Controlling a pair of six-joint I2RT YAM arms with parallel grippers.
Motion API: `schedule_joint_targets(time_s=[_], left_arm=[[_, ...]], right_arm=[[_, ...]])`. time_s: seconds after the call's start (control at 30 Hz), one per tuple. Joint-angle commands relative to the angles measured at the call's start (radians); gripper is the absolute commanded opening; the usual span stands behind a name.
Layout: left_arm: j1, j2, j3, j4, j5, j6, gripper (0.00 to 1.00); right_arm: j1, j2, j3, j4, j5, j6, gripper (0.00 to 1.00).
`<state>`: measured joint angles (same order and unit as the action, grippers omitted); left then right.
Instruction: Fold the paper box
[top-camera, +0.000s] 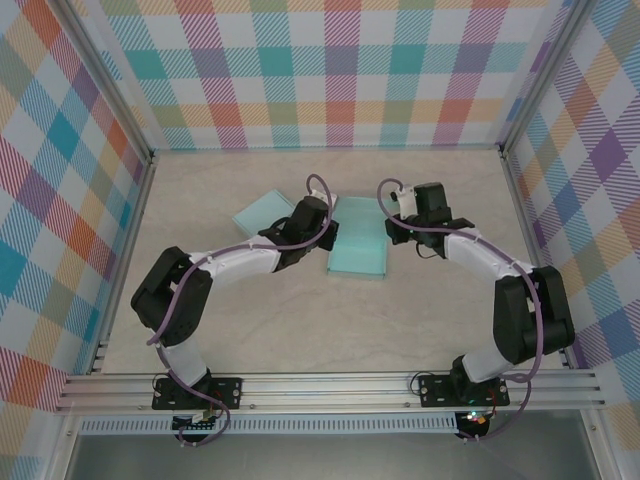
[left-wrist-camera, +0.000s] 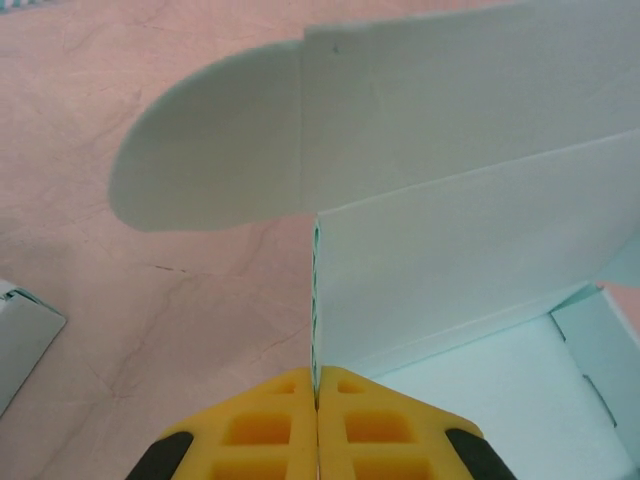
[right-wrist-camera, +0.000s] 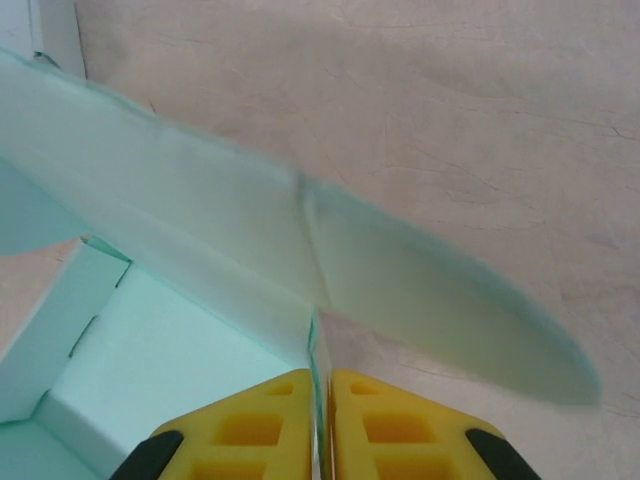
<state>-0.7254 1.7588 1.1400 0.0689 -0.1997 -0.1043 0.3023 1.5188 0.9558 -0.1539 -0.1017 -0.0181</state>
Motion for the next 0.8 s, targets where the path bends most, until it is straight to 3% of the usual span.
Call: schedule_joint_targets(time_s=[0.0,0.13,0.53,0.77], left_arm=[[-0.025,-0.003,0.029,0.016,-0.068,-0.055,0.07],[-0.046,0.01,0.035,0.043,-0.127,-0.118,0.06],[-0.073,0.065,0.1,0.073,-0.3,-0.242,0.05],[-0.074,0.09,0.09,0.108,-0.335,-0.349,0.06]], right_arm=[[0.04,-0.027,0.008,-0.002,0.065,0.055,0.1],[0.086,-0.023,-0.002,0.032,0.109,0.105,0.0],[0.15,0.138,0.169,0.071,0.345,0.172,0.01],[0.183,0.221,0.227,0.127,0.392,0.23,0.03]])
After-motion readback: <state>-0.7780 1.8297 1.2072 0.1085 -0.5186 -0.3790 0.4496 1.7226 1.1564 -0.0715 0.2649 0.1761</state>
